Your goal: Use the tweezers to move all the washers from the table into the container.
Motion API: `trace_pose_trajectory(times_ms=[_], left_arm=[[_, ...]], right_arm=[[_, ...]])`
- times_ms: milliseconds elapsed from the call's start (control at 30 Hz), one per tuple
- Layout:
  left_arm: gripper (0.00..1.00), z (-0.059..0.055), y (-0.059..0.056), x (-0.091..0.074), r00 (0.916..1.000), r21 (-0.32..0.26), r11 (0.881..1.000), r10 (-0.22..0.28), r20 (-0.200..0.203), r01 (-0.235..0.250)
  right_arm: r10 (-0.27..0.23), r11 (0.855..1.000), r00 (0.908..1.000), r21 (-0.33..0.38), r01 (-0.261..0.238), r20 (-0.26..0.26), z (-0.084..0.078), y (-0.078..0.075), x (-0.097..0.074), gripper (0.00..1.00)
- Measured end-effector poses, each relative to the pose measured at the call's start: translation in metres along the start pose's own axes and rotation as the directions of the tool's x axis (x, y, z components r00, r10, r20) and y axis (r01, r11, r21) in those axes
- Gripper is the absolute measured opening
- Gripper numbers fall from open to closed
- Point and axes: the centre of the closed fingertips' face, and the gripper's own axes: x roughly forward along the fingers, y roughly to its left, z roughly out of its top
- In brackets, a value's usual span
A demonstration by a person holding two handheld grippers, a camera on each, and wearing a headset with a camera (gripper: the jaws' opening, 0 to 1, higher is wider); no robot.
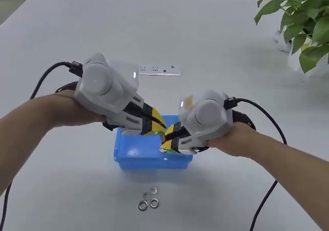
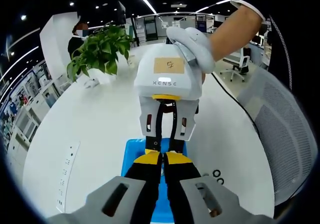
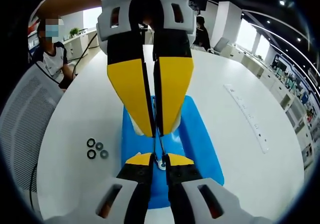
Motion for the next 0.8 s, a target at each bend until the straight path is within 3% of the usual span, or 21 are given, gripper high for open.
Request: trace_pose_trajectory(times_ms=[467,800], left_arm=[[0.06,0.020,-0.005,-0.014,0.9999,0.021,1.000,0.014,0.007,-0.014],[0.06,0.030,-0.016,-0.027,0.9995,0.042,0.999,0.031,0.004,-0.031]], right_arm=[[-0.032,0.999,0.9993,-0.019,0.033,0.020,0.016,0.004,-0.017,0.12],[-0.051,0.998,0.9982,-0.044,0.053,0.031,0.028,0.013,-0.030,0.12]])
